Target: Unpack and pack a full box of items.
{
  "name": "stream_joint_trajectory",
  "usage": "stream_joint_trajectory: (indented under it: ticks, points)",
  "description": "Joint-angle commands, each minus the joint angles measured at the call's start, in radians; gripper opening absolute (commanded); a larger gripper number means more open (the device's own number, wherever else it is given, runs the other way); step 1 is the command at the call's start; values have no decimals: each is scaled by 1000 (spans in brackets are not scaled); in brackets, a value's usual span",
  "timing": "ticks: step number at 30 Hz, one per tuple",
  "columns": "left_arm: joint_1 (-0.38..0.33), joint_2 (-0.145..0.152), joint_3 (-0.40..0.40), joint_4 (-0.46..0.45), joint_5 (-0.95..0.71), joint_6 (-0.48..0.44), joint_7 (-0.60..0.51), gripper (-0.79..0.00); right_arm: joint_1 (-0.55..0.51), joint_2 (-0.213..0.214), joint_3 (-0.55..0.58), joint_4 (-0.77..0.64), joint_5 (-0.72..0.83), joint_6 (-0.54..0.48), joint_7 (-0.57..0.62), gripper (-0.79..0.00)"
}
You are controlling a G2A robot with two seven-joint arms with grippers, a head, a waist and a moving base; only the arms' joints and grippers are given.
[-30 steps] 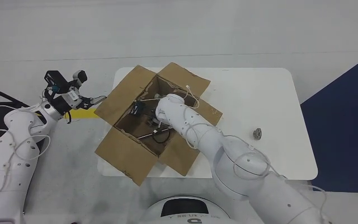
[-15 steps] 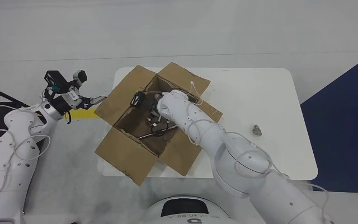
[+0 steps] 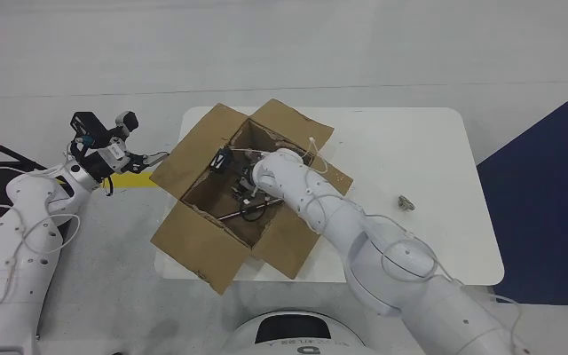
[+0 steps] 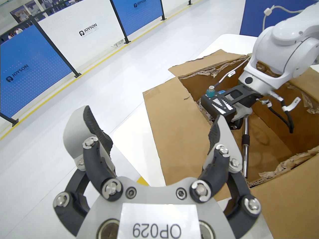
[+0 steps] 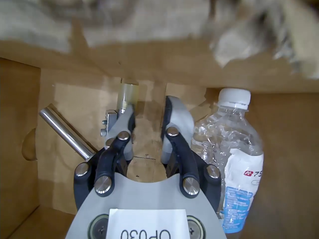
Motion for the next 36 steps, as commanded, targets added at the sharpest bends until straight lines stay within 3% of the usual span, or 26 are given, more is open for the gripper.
stream_joint_trajectory:
  ticks: [1,7,10,15,22,27,31,32,36]
  points:
    - [0,0,0,0,0,0,0,0,-2,9,5,-16,-10,6,-3,-46]
    - [0,0,0,0,0,0,0,0,-11,50,25,-93,-71,107,28,-43]
    - [0,0,0,0,0,0,0,0,-32,79,45,-166,-100,162,67,-3]
    - [0,0,0,0,0,0,0,0,-94,140,91,-336,-168,230,154,0]
    - [0,0,0,0,0,0,0,0,-234,236,179,-636,-324,304,369,0]
    - [0,0,0,0,0,0,0,0,-318,286,261,-777,-379,274,503,0]
    - [0,0,0,0,0,0,0,0,-338,296,284,-815,-355,202,587,0]
    - [0,0,0,0,0,0,0,0,-338,296,285,-815,-351,191,599,-46]
    - [0,0,0,0,0,0,0,0,-331,292,286,-807,-331,170,626,-95]
